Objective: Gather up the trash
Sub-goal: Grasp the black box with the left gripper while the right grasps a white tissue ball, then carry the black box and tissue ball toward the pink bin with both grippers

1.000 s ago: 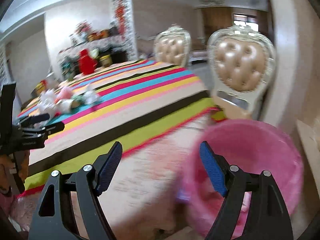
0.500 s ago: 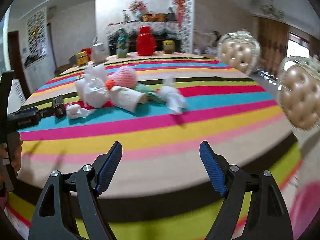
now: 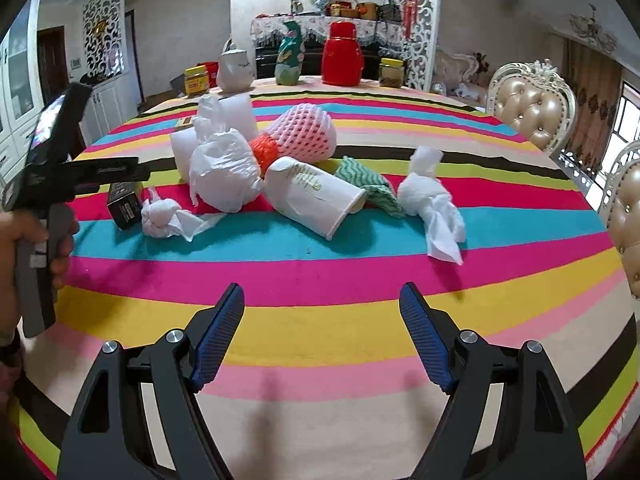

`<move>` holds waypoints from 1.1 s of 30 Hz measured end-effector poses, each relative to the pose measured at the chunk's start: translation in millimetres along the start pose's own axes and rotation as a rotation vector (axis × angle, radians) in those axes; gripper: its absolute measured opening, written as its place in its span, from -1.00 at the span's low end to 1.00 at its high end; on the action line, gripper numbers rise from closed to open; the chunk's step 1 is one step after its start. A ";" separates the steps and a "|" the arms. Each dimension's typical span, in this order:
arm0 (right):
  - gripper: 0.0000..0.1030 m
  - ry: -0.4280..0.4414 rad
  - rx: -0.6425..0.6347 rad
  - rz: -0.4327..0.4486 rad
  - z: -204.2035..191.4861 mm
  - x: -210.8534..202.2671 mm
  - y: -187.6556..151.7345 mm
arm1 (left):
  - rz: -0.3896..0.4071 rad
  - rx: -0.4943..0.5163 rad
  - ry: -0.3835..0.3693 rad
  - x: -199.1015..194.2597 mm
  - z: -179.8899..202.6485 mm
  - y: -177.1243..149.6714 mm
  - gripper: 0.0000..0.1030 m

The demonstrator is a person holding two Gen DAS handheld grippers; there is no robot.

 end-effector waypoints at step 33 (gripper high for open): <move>-0.33 0.183 -0.307 -0.081 -153.7 75.0 14.4 | 0.110 0.107 -0.075 -9.0 -35.0 4.4 -0.27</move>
Point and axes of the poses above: each gripper's, at about its wrist camera, not at the fingertips, and x roughly the way its jaws point, z to its right, y to its top, the point moved 8 cm from there along x, roughly the way its jaws point, and after that the axes turned 12 degrees about x, right-handed, at the moved point
